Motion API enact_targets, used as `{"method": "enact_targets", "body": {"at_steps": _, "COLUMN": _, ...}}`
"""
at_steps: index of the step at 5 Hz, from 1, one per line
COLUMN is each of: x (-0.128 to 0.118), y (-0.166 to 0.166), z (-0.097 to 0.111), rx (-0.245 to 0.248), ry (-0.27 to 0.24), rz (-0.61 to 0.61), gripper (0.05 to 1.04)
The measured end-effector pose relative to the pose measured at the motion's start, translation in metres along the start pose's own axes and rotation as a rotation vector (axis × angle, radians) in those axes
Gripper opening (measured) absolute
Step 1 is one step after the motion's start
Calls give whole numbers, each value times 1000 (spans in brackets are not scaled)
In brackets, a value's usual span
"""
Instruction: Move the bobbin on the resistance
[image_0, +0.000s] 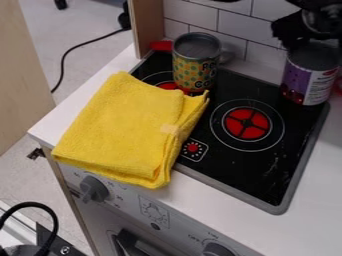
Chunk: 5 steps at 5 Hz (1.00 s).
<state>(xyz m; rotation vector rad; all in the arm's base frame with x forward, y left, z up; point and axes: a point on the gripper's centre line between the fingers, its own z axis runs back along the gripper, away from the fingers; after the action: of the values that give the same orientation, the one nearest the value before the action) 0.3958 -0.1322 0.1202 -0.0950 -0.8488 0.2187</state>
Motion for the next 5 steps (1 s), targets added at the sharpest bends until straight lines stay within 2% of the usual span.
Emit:
{"method": "enact_targets", "body": {"at_steps": 1, "x": 3, "y": -7, "z": -7, "rx": 25, "ry": 7, "rz": -64, "gripper": 999}}
{"method": "enact_targets", "body": {"at_steps": 2, "x": -5, "y": -10, "z": -15, "rx": 57, "ry": 17, "rz": -120, "gripper": 999}}
{"method": "enact_targets", "body": {"at_steps": 3, "x": -5, "y": -12, "z": -20, "rx": 73, "ry": 8, "rz": -131, "gripper": 999}}
{"method": "enact_targets", "body": {"at_steps": 4, "x": -10, "y": -10, "z": -22, "rx": 109, "ry": 11, "rz": -140, "gripper": 999}}
{"method": "enact_targets", "body": {"at_steps": 5, "x": -9, "y": -11, "z": -24, "rx": 129, "ry": 30, "rz": -114, "gripper": 999}}
